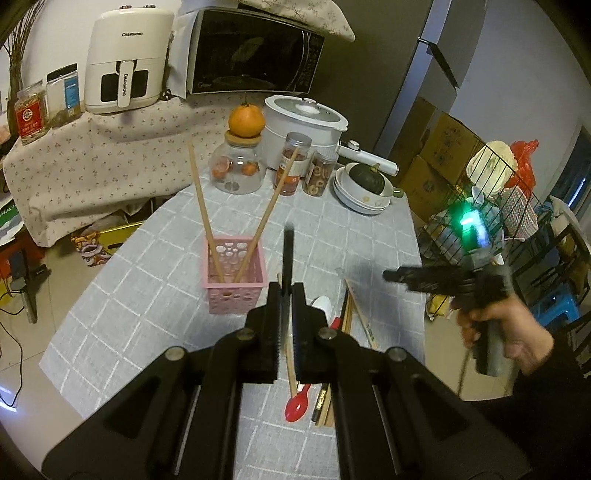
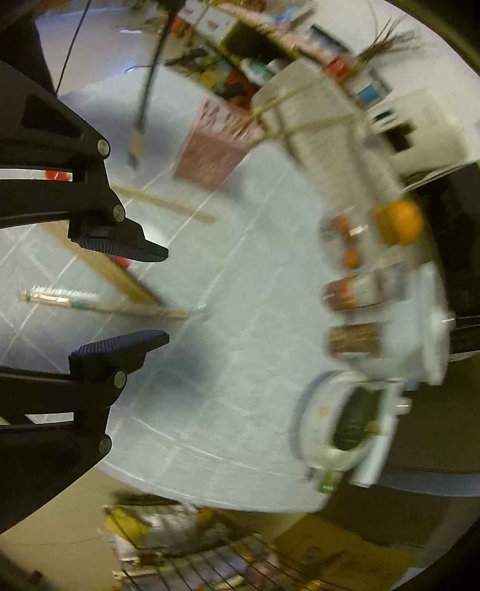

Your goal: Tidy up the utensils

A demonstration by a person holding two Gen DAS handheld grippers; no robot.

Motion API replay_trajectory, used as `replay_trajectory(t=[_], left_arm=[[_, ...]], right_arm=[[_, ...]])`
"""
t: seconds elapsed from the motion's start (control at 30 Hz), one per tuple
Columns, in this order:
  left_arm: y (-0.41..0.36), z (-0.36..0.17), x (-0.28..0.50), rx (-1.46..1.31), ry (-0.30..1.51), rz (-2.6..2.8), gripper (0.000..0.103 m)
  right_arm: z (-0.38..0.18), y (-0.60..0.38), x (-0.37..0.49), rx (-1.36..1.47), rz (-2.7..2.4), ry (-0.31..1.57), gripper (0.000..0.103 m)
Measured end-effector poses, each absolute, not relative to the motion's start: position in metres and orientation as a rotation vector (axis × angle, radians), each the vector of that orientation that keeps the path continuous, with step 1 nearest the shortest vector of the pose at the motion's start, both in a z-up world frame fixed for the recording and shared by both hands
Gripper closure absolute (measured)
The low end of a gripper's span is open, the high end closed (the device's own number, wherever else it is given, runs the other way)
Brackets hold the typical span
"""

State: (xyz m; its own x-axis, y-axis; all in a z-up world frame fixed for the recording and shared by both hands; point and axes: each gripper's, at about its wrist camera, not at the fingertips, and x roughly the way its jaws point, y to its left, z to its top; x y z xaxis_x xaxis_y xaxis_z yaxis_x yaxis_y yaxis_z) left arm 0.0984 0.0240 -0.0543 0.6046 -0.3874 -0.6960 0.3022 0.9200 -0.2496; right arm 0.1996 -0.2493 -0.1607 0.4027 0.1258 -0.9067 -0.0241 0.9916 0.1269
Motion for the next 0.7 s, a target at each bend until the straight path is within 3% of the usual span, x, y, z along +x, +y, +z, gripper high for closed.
replay_trajectory(t=[0.4,0.5,0.53,0.7], left_arm=[[0.021,-0.053,0.097,-0.097,0.829,-0.406,0.097],[0.021,-0.053,0.097,-0.097,0.827,-0.402,0.097],[0.021,-0.053,0.097,-0.097,0.825,-0.399,0.097],[0.025,-0.048,0.094,-0.111,0.796,-0.386,0.097]], right_arm=[[-0.246,-0.248,0.228,0.122,0.066,1.419,0.067],[-0.251,-0.241,0.227,0.082,0.065,1.421,0.078],[-0.249,-0.239,0.227,0.075,0.069,1.419,0.09],[-0.238,-0.239,0.217,0.026,0.046,1.373,0.093]])
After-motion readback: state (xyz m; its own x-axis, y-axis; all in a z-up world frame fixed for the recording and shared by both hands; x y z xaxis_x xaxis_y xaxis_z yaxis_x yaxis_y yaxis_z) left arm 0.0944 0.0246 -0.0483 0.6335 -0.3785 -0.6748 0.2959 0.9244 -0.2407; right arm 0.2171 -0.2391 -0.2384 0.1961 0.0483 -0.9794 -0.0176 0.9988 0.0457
